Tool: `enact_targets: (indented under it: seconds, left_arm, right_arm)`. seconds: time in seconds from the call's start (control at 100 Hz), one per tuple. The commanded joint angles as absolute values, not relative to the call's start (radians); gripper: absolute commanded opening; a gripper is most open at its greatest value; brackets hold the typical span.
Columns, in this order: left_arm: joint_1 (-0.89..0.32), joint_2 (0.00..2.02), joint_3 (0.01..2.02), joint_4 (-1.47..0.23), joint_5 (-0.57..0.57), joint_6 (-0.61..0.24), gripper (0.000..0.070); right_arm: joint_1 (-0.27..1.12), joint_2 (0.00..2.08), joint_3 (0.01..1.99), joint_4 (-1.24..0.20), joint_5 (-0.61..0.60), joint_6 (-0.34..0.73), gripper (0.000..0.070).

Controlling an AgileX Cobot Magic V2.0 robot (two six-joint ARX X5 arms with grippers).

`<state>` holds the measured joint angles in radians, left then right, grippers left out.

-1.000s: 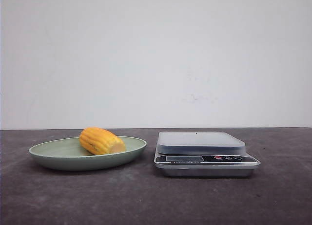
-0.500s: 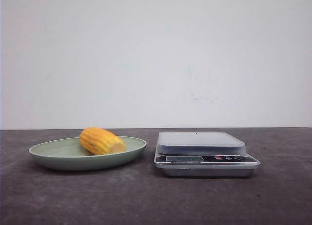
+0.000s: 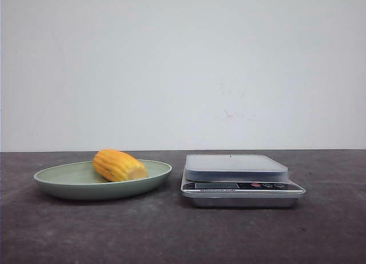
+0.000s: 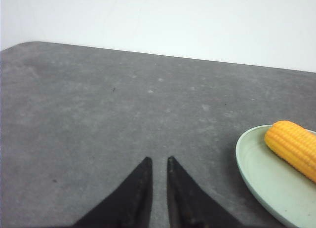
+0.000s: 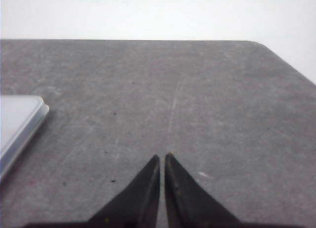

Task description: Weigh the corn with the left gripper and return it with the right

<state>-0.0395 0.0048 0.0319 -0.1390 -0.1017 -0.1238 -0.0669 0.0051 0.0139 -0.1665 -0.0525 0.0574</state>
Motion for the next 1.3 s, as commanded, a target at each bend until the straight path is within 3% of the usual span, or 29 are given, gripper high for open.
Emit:
enact_targets:
  seconds: [0.0,0.23,0.39,0.43,0.47,0.52,0.55,0.58,0.8,1.03,1.29]
  left_arm:
    - [-0.039,0.003,0.014,-0.137,-0.096,-0.167,0.0003]
    - [-0.040,0.041,0.143,-0.172,-0.032,-0.336,0.0009]
    - [-0.040,0.179,0.328,-0.189,0.006,-0.347,0.0009]
    - [-0.040,0.223,0.377,-0.191,0.016,-0.340,0.0014]
    - [-0.040,0.268,0.429,-0.195,0.034,-0.338,0.0100]
    - [-0.040,0.321,0.492,-0.196,0.052,-0.341,0.0336]
    - [-0.040,0.352,0.527,-0.196,0.062,-0.342,0.0454]
    - [-0.041,0.380,0.561,-0.198,0.070,-0.342,0.0512]
    - [-0.064,0.535,0.758,-0.232,0.144,-0.340,0.0511]
    - [-0.153,0.807,1.012,-0.296,0.142,-0.280,0.0508]
    - [-0.277,1.136,1.226,-0.429,0.097,-0.280,0.0508]
  right_arm:
    - [-0.068,0.004,0.010,-0.155,-0.052,0.120,0.0007]
    - [-0.068,0.041,0.172,-0.251,-0.056,0.363,0.0004]
    - [-0.068,0.163,0.362,-0.282,-0.072,0.367,0.0010]
    - [-0.068,0.196,0.406,-0.283,-0.081,0.353,0.0071]
    - [-0.068,0.227,0.450,-0.290,-0.095,0.349,0.0217]
    - [-0.068,0.267,0.505,-0.303,-0.125,0.338,0.0448]
    - [-0.068,0.282,0.528,-0.313,-0.135,0.334,0.0515]
    - [-0.067,0.299,0.554,-0.325,-0.142,0.332,0.0544]
    - [-0.047,0.351,0.675,-0.387,-0.169,0.285,0.0546]
    - [-0.022,0.357,0.761,-0.436,-0.169,0.273,0.0546]
    - [-0.008,0.358,0.782,-0.475,-0.169,0.269,0.0546]
